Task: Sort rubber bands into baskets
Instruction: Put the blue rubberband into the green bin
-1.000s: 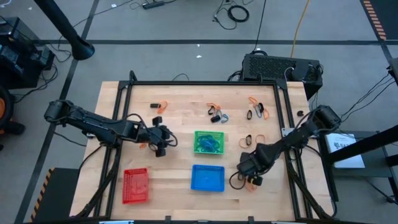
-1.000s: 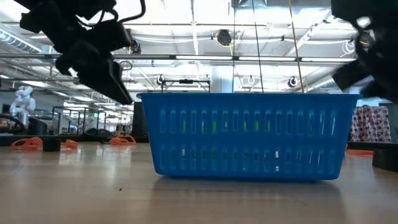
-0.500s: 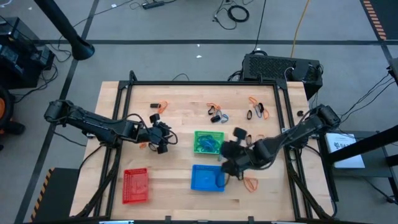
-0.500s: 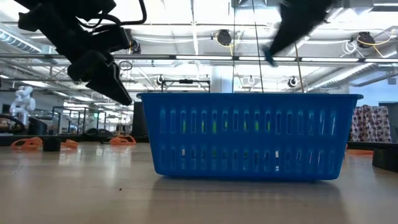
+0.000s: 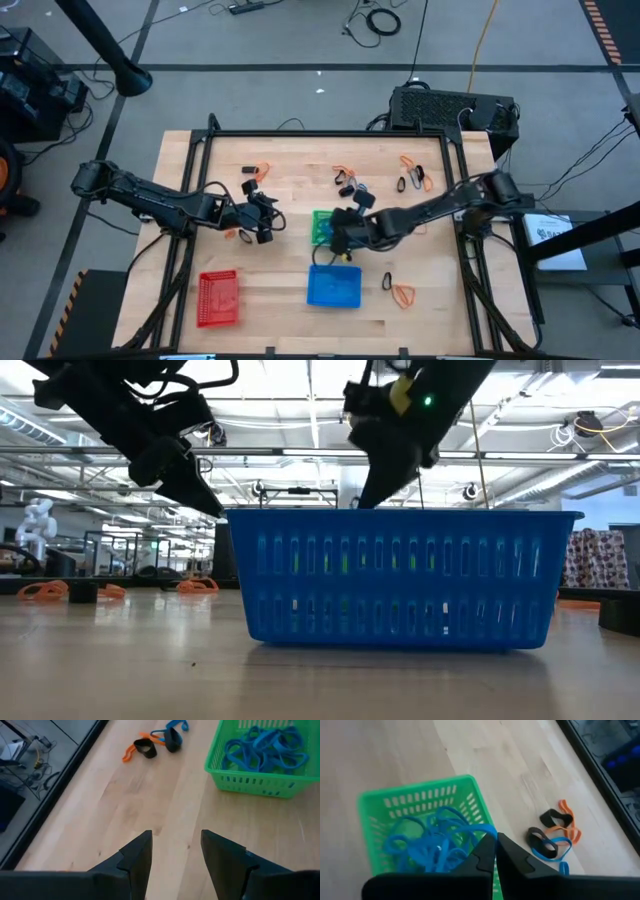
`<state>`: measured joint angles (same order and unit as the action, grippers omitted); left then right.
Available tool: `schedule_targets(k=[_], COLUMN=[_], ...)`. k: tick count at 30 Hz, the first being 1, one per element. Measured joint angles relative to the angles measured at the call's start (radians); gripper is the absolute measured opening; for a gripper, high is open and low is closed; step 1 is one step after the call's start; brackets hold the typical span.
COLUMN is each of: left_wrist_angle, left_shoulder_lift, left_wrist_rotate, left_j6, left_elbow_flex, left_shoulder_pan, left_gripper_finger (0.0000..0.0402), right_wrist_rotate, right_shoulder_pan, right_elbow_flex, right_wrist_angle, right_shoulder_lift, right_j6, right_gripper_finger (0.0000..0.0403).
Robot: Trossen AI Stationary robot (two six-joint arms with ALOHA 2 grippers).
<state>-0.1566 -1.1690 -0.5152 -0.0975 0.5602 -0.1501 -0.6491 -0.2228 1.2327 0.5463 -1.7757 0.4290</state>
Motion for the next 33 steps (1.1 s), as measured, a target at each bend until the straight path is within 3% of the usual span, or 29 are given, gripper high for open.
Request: schedule_targets(k=[6, 16, 27, 33], left_wrist_angle=[0.000, -0.003, -0.006, -0.013], left_shoulder_lift=[0.000, 0.000, 0.000, 0.000], left_wrist_rotate=[0.000, 0.001, 0.002, 0.008], left_j6=[0.000, -0.001, -0.001, -0.001], left_elbow_flex=[0.000, 0.000, 0.000, -0.005], left_shoulder_pan=[0.000, 0.000, 0.000, 0.000], left_gripper_finger=[0.0177, 0.0177, 0.0177, 0.0177], right_wrist_rotate=[0.009, 0.356, 0.364, 0.367], right_shoulder_pan=[0.049, 0.148, 0.227, 0.289], right_elbow_flex=[0.000, 0.000, 0.000, 0.000], right_wrist_angle=[0.010, 0.034, 0.109, 0.210], right_shoulder_lift=[-0.031, -0.027, 0.010, 0.035], right_j6=[-0.025, -0.077, -0.213, -0.267], right_gripper_finger=[0.0023, 0.0067, 0.0156, 0.0183])
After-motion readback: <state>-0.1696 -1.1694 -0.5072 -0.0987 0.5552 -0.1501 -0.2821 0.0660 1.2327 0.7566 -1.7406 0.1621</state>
